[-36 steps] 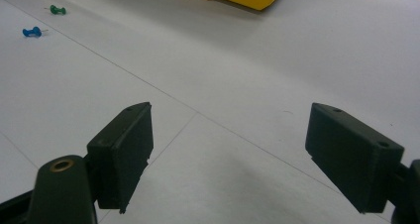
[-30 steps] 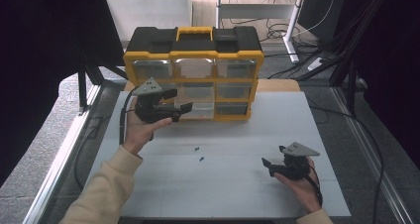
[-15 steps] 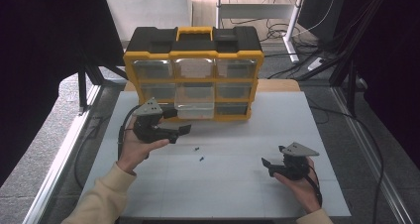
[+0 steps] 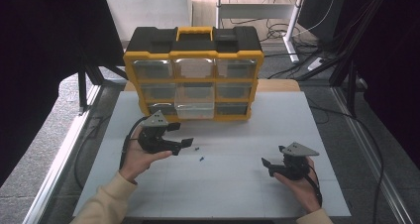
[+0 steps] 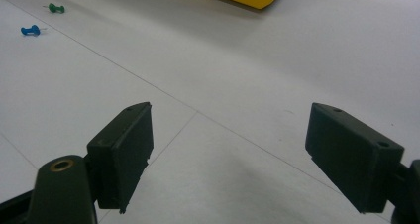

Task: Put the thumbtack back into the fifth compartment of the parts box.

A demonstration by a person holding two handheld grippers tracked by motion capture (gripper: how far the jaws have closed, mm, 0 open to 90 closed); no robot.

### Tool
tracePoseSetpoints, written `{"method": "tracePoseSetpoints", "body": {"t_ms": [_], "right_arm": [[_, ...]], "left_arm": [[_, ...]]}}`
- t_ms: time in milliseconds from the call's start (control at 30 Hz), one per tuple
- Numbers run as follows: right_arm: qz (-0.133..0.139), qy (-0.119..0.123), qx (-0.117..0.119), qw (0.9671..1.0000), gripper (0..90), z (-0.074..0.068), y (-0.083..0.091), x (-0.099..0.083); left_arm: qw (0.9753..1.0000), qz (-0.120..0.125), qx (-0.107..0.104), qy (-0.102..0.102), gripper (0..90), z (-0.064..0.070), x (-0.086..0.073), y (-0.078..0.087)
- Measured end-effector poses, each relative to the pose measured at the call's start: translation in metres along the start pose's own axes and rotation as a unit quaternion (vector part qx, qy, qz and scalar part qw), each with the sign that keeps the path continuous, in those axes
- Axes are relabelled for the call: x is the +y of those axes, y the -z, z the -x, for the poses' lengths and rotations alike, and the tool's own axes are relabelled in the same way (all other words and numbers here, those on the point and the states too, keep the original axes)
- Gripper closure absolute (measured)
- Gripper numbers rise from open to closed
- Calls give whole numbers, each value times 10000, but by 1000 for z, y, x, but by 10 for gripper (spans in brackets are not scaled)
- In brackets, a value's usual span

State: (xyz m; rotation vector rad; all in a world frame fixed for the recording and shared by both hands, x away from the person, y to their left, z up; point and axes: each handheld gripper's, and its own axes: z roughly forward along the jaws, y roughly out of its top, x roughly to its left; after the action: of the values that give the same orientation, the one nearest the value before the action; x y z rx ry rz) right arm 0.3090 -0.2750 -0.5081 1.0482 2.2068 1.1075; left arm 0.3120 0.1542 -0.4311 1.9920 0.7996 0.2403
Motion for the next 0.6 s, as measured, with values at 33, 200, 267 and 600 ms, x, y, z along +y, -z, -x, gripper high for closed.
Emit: {"method": "tracePoseSetpoints", "body": {"t_ms": [33,200,267,600], "right_arm": [[-2,11,-2,10000,191,0,0,0],[-5,-6,-2,10000,191,0,0,0],[-7,-1,-7,10000,191,0,0,0],[-18,9,-5,10000,191,0,0,0]], "left_arm": [[10000,-50,-10,-7,227,0,-1,-2],[9997,-242,-63,-29,228,3,-6,-14],[9995,-313,-83,-25,229,3,-7,-19],[9976,-692,-56,-73,230,4,-14,-41]]}}
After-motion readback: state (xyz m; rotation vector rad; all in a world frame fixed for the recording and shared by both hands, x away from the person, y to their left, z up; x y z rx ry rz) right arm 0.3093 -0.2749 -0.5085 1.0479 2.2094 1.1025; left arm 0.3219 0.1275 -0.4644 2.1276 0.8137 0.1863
